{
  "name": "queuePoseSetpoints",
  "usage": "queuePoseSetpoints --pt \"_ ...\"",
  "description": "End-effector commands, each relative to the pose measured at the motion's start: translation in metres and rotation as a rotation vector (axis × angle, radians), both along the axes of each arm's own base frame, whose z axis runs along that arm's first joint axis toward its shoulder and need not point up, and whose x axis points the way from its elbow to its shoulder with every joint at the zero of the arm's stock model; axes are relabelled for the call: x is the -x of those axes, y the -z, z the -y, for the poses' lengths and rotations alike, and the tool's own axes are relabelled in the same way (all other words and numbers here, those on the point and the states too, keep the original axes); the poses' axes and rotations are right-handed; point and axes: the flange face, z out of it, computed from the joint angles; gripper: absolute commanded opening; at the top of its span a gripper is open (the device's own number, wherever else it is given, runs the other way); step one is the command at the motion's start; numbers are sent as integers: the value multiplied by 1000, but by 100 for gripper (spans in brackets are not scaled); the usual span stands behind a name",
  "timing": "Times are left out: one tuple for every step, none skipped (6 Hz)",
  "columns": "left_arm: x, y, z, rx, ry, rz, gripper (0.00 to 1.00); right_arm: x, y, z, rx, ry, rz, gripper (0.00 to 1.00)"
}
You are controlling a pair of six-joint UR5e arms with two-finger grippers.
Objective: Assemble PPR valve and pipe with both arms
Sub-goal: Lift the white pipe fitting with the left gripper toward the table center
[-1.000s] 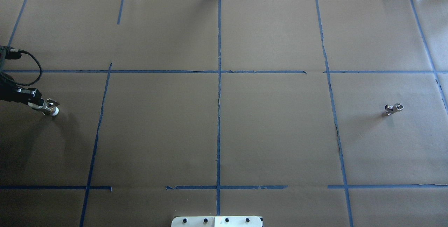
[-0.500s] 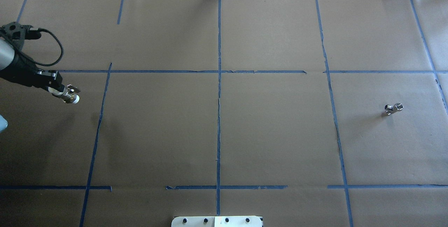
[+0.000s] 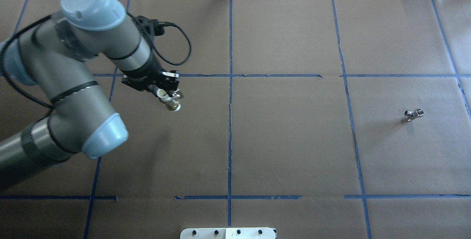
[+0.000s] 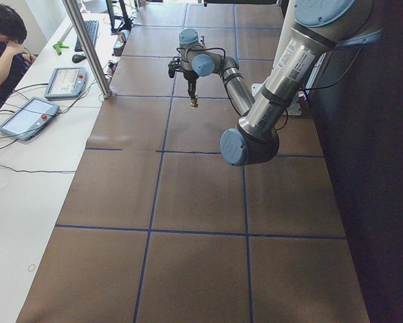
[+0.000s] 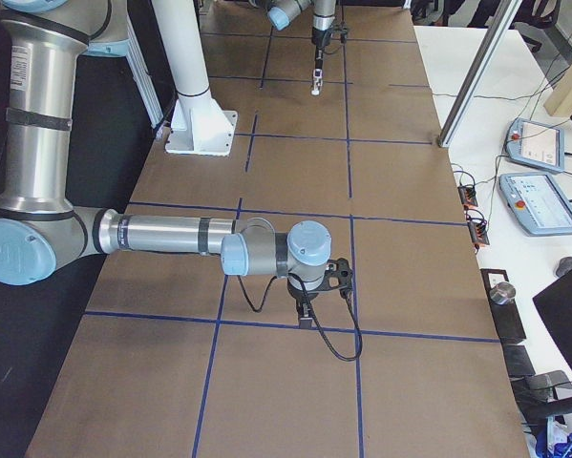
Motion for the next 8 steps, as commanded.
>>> queuePoseSetpoints --pt "-111 68 -4 6 54 54 0 0 -1 0 4 -1 -1 100" --pt "-131 67 -10 6 37 67 0 0 -1 0 4 -1 -1 100" --pt "-145 63 -20 -16 33 71 0 0 -1 0 4 -1 -1 100" --pt "-150 60 -21 -23 31 63 0 0 -4 0 7 1 -1 100" --pt "-150 58 -21 -21 31 66 0 0 -4 -1 9 1 -1 100" --pt "-151 49 -21 -16 31 76 0 0 -4 -1 9 1 -1 100" --pt "-151 48 -20 -19 29 78 0 0 -4 -1 9 1 0 100" --pt "-151 48 -21 -18 28 77 6 0 -4 -1 9 1 -1 100"
